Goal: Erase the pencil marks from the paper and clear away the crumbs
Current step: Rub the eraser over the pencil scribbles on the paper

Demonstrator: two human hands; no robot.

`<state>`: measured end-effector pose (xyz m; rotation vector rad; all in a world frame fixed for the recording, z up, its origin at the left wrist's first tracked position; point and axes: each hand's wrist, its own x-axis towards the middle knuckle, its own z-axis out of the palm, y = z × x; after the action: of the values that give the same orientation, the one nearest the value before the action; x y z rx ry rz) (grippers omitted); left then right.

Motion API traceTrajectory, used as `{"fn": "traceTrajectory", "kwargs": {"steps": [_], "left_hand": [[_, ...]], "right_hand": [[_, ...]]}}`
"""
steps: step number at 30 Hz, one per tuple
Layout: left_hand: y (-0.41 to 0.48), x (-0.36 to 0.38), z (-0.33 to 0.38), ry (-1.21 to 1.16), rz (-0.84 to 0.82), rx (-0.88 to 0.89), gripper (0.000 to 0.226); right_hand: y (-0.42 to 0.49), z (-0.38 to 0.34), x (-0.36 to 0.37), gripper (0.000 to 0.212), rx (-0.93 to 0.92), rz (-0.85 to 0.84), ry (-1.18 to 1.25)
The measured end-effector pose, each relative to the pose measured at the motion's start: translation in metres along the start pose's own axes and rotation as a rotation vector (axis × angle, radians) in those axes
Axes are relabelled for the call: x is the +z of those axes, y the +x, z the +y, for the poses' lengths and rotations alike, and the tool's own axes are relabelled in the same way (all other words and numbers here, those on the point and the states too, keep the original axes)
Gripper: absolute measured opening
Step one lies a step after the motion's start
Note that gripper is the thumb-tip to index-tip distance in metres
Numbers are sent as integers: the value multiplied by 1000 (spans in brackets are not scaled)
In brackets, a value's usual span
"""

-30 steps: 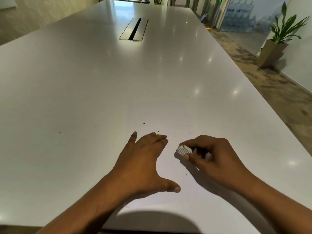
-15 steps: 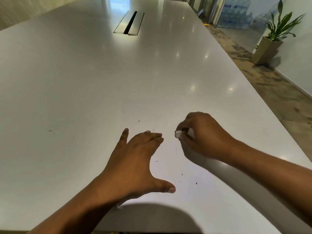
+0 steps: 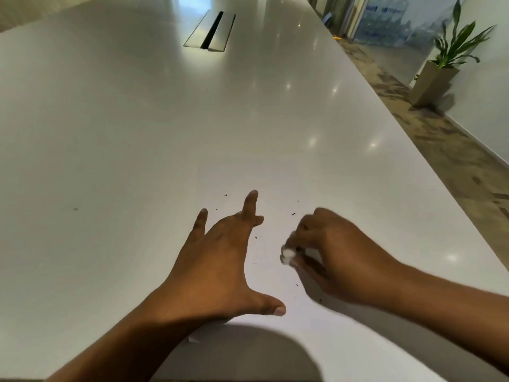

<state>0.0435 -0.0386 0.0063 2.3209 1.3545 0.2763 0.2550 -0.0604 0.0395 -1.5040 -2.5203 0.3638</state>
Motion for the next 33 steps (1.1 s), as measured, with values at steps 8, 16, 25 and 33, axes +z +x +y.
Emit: {"fn": "traceTrajectory", "kwargs": {"steps": [8, 16, 25, 33], "left_hand": [[-2, -1, 2, -13, -10, -8, 156], [0, 0, 2, 13, -20, -3, 156], [-2, -1, 5, -12, -8, -22, 152], [16, -37, -34, -139, 156, -15, 109]], "right_hand": [[-14, -18, 6, 22, -82, -45, -1], [-4, -29, 11, 17, -126, -24, -55], [15, -5, 15, 10, 29, 185, 112], [20, 13, 39, 37, 415, 465, 1330]]}}
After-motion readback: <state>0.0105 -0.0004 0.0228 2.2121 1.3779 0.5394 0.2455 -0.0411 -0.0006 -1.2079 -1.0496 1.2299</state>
